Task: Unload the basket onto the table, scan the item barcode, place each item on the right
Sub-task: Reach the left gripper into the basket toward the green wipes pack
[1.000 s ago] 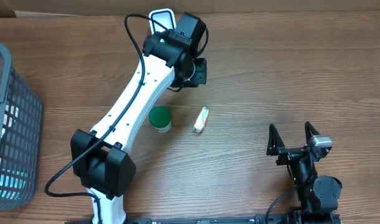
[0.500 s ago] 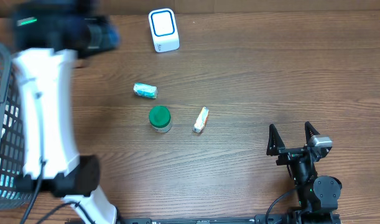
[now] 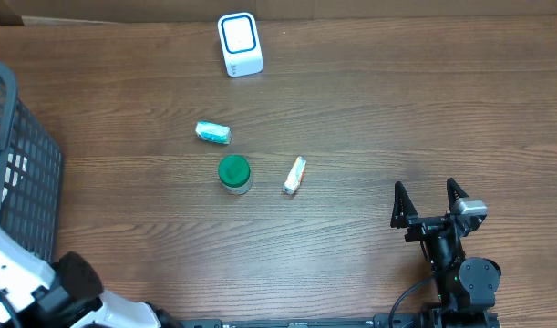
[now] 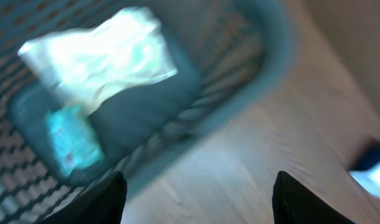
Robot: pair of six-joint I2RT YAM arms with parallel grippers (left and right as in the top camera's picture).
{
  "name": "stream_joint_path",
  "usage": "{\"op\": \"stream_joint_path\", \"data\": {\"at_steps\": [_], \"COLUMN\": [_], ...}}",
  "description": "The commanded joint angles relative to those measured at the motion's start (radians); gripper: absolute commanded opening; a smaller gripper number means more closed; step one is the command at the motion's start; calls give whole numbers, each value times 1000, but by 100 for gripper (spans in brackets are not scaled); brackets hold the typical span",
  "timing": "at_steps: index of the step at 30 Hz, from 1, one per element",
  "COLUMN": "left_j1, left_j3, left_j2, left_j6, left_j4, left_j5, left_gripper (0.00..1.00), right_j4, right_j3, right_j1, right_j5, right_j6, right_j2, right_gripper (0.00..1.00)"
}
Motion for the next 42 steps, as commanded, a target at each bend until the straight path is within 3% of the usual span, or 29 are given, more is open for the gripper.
{"op": "stream_joint_path", "data": {"at_steps": [1,10,16,22,26,31,42], "left_j1": [87,267,312,339,347,347,348], "left_j3": [-86,-412,-674,-924,-1048,-1108,-1109], "left_j2": [9,10,10,14,31,54,55], "left_j6": [-56,-47,-46,-46,19,51,74], "left_j4": [5,150,285,457,588,690,750], "left_j5": [-47,-84,-129,-170,-174,-174,-237], "left_gripper": [63,65,66,91,92,90,86], "right_j4": [5,5,5,5,5,5,5], "right_j3": [-12,-12,-12,-12,-12,-12,-12], "right_j1": [3,3,3,3,3,3,3], "right_j5": [9,9,8,8,9,8,9], "right_j6": [-1,-1,-1,-1,-1,-1,-1], "right_j2": [-10,-10,-10,-10,-10,-10,-10], "right_gripper": [100,100,100,100,100,100,100]}}
